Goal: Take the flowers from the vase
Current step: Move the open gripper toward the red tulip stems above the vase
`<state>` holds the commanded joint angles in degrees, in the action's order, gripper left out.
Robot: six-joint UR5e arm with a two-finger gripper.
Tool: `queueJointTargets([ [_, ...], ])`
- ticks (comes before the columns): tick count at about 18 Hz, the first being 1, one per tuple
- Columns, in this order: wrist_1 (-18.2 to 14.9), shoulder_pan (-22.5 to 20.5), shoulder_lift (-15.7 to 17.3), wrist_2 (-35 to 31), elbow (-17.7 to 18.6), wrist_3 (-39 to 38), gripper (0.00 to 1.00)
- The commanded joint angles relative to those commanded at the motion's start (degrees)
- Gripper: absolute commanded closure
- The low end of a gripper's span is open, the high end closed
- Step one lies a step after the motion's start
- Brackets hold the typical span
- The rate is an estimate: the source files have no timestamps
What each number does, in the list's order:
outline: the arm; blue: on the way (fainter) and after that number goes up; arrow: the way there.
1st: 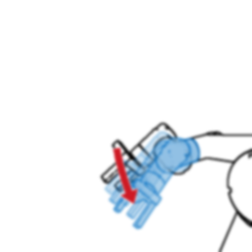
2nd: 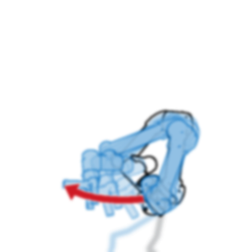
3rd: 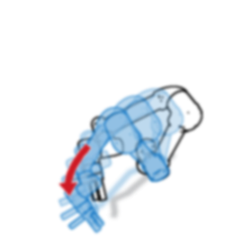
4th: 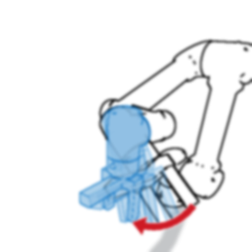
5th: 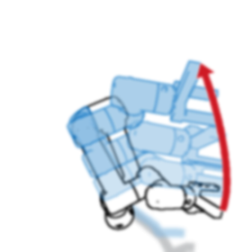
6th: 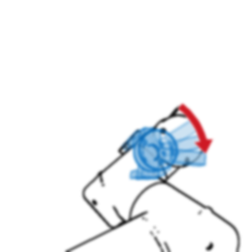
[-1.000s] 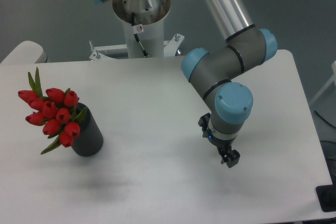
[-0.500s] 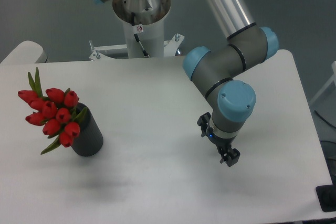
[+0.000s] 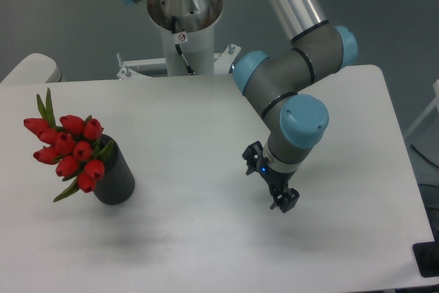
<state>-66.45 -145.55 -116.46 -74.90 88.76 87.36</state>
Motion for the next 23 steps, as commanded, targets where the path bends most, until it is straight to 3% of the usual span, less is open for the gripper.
queueJointTargets([
  [6, 0.4, 0.1, 4.9, 11.4, 6.0, -0.4, 0.00],
  [14, 0.4, -0.2, 8.9, 26.9, 11.0, -6.3, 0.00],
  [23, 0.4, 1.3, 12.0, 38.7, 14.7, -12.2, 0.00],
])
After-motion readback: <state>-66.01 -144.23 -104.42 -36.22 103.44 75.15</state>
